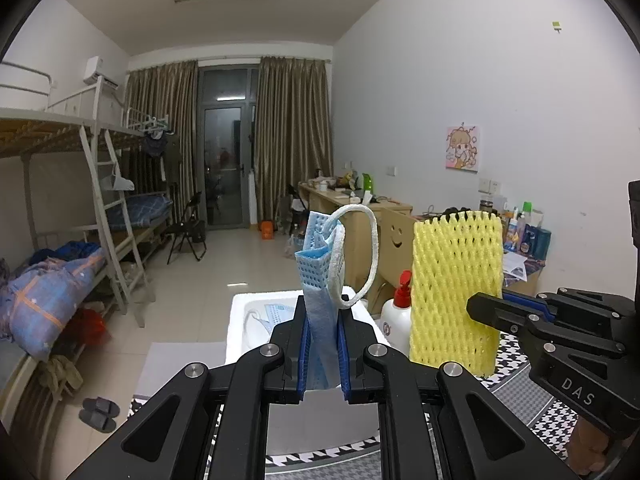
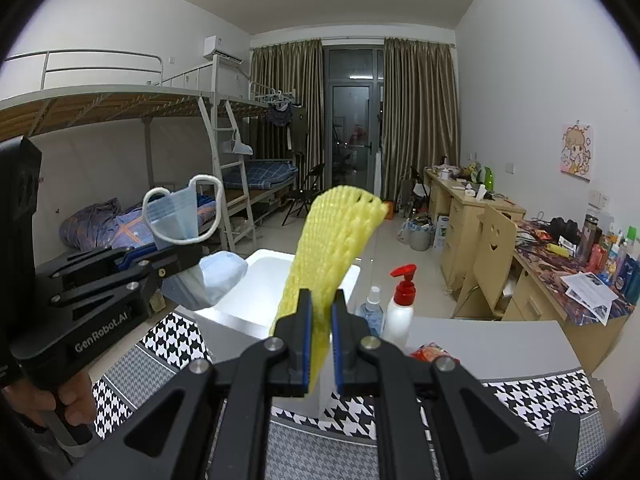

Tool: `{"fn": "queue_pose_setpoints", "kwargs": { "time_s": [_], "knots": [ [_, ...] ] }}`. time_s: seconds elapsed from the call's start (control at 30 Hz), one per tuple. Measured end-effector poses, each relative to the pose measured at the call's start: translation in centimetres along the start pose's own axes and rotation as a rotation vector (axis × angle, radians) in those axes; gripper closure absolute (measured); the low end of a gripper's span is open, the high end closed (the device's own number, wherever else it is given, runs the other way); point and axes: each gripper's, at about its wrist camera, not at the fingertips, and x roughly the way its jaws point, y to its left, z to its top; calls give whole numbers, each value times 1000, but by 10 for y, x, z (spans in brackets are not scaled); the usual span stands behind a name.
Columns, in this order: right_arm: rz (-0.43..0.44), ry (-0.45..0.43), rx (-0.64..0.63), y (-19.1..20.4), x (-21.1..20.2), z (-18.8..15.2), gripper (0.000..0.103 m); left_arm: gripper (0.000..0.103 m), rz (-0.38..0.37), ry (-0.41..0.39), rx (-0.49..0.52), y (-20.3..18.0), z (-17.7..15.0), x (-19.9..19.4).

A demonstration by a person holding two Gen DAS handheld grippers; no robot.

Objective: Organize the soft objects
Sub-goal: 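Carry the mask and net in both grippers over the white foam box, then open the left gripper to drop the blue mask into the foam box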

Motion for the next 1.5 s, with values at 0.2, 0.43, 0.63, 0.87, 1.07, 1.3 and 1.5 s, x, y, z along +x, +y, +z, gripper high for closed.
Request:
{"fn": "queue_pose_setpoints", "kwargs": {
  "time_s": [0.2,0.43,0.63,0.87,1.07,1.3,1.5],
  "knots": [
    [0,8,7,1,7,6,91,90,-1,12,-1,0,0,8],
    [-8,30,16,1,23,12,91,90,11,37,-7,1,2,21],
    [-12,51,18,2,35,14,91,90,27,70,-9,2,4,40],
    [-19,60,8,3,42,17,91,90,44,123,-13,6,2,64],
    [-27,68,9,2,48,18,91,90,43,150,-8,8,-1,78],
    [-29,80,19,0,53,18,91,90,46,186,-12,13,-2,98],
    [-33,92,25,-2,58,19,91,83,38,230,-8,16,-6,115]
  ]
}}
